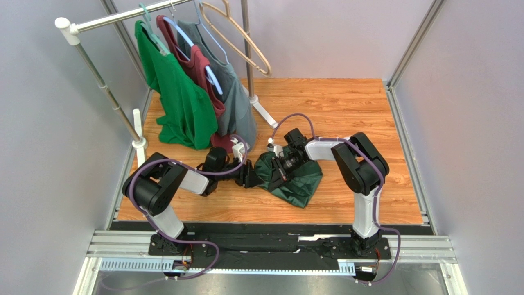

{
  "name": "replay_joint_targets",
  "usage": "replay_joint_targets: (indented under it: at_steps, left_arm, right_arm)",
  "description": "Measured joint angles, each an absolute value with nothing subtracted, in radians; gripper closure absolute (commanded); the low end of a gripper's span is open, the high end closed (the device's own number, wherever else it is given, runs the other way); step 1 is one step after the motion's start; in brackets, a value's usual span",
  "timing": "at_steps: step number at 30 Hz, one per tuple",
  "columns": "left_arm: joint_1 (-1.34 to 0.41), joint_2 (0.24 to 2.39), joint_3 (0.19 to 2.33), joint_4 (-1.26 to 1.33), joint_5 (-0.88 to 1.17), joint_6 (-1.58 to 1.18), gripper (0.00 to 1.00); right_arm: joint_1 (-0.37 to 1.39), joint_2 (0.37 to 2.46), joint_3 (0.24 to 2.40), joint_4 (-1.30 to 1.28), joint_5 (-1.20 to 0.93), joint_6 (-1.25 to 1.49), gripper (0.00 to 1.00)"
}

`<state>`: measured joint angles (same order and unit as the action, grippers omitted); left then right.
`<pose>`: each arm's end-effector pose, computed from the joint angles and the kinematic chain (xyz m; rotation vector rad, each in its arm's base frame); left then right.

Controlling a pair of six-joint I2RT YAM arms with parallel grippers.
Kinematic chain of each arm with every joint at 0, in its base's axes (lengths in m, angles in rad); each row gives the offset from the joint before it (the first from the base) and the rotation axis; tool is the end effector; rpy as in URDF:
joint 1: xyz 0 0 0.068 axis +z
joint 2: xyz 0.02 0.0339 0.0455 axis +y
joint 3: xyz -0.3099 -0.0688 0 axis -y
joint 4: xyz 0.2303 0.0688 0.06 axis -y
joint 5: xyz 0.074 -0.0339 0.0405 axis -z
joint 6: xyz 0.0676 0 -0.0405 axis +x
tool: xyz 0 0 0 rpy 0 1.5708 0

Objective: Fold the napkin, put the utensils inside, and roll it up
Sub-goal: Roll the napkin with the utensil

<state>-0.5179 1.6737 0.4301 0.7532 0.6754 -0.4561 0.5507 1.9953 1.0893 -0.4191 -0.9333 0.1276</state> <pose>0.2349 -0.1825 0.1633 0.5195 2.1373 -1.2720 0.2824 0.2371 0.1408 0.7330 -2.6112 -1.3972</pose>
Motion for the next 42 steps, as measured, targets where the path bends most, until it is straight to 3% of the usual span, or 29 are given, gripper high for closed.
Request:
replay_joint_targets:
  at_steps: [6, 8, 9, 12, 15, 22, 32, 42]
  left_arm:
    - [-0.518, 1.673, 0.478, 0.636, 0.646, -0.423, 0.64]
    - [-0.519, 1.670, 0.498, 0.588, 0.646, -0.410, 0.68]
    - [-0.522, 1.668, 0.510, 0.561, 0.645, -0.402, 0.69]
    - [-0.525, 1.668, 0.545, 0.487, 0.633, -0.377, 0.69]
    - [-0.526, 1.670, 0.573, 0.426, 0.627, -0.367, 0.70]
    - [-0.526, 1.690, 0.622, 0.355, 0.628, -0.352, 0.70]
    - [-0.526, 1.721, 0.675, 0.292, 0.655, -0.349, 0.70]
    - [-0.524, 1.730, 0.701, 0.249, 0.665, -0.348, 0.70]
  right_arm:
    - [0.550, 1.996, 1.092, -0.422, -0.933, 0.128, 0.86]
    - [0.550, 1.996, 1.094, -0.426, -0.928, 0.134, 0.78]
    - [0.550, 1.996, 1.095, -0.427, -0.924, 0.134, 0.66]
    - [0.549, 1.995, 1.100, -0.434, -0.930, 0.143, 0.46]
    - [0.551, 1.974, 1.112, -0.448, -0.927, 0.151, 0.43]
    - [0.546, 1.830, 1.090, -0.474, -0.689, 0.155, 0.40]
    - [0.605, 1.375, 0.954, -0.566, -0.254, 0.178, 0.40]
    - [0.791, 1.393, 0.915, -0.669, -0.075, 0.197, 0.41]
